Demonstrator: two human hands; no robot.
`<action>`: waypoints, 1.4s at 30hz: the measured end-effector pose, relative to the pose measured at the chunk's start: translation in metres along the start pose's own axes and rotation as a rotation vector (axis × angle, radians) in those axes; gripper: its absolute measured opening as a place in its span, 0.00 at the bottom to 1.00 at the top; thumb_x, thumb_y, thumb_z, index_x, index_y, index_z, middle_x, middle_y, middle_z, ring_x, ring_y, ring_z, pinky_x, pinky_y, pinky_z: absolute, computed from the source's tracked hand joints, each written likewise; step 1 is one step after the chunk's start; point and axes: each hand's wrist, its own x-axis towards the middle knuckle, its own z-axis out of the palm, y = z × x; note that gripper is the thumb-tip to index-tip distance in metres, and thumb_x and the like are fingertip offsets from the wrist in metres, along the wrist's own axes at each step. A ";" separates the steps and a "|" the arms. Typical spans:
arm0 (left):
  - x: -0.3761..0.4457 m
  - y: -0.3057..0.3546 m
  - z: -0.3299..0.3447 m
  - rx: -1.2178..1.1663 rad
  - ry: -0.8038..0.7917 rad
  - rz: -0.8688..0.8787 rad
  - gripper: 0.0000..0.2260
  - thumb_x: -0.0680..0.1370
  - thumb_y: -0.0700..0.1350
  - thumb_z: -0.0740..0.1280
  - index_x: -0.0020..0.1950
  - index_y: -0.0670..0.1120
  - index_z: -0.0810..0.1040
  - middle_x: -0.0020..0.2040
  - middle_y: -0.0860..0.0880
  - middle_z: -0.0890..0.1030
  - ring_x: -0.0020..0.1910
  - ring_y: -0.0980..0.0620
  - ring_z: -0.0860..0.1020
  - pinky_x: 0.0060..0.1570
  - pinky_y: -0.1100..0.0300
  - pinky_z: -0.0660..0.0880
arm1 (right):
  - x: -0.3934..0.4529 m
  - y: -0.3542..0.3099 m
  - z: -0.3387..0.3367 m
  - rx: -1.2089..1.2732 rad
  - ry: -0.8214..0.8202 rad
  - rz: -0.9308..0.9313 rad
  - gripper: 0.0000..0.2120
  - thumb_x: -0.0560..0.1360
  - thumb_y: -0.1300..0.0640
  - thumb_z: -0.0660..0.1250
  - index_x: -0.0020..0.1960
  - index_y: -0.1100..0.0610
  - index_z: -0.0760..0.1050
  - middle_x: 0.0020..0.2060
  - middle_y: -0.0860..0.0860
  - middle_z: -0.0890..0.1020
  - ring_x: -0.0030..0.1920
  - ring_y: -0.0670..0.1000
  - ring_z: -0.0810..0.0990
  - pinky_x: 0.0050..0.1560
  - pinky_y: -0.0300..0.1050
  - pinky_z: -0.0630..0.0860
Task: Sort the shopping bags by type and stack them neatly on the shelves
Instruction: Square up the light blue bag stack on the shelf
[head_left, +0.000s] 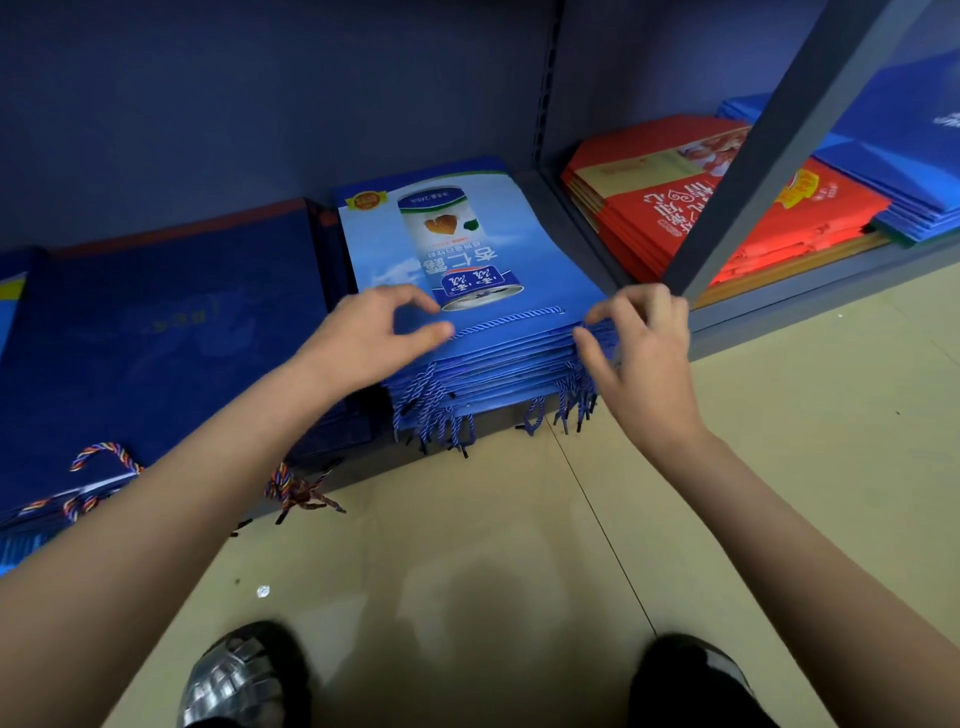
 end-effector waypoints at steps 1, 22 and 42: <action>-0.001 -0.005 -0.003 -0.007 0.024 0.004 0.09 0.77 0.47 0.65 0.57 0.48 0.79 0.53 0.52 0.78 0.58 0.51 0.75 0.49 0.68 0.64 | 0.003 -0.009 0.003 0.032 -0.006 -0.030 0.11 0.74 0.53 0.65 0.50 0.61 0.77 0.49 0.58 0.74 0.52 0.59 0.71 0.51 0.54 0.71; -0.013 -0.030 0.010 0.301 -0.123 0.165 0.26 0.70 0.47 0.73 0.64 0.52 0.67 0.62 0.52 0.67 0.58 0.53 0.63 0.59 0.51 0.69 | -0.036 -0.113 0.070 0.591 -0.257 0.688 0.22 0.68 0.46 0.73 0.41 0.51 0.59 0.31 0.46 0.79 0.44 0.55 0.80 0.55 0.56 0.72; 0.001 -0.011 0.014 0.622 -0.351 -0.049 0.49 0.72 0.42 0.72 0.75 0.60 0.36 0.77 0.47 0.45 0.74 0.38 0.50 0.63 0.45 0.70 | -0.011 -0.019 0.009 0.167 -0.055 0.131 0.05 0.73 0.61 0.69 0.48 0.60 0.78 0.47 0.52 0.72 0.51 0.51 0.72 0.51 0.36 0.65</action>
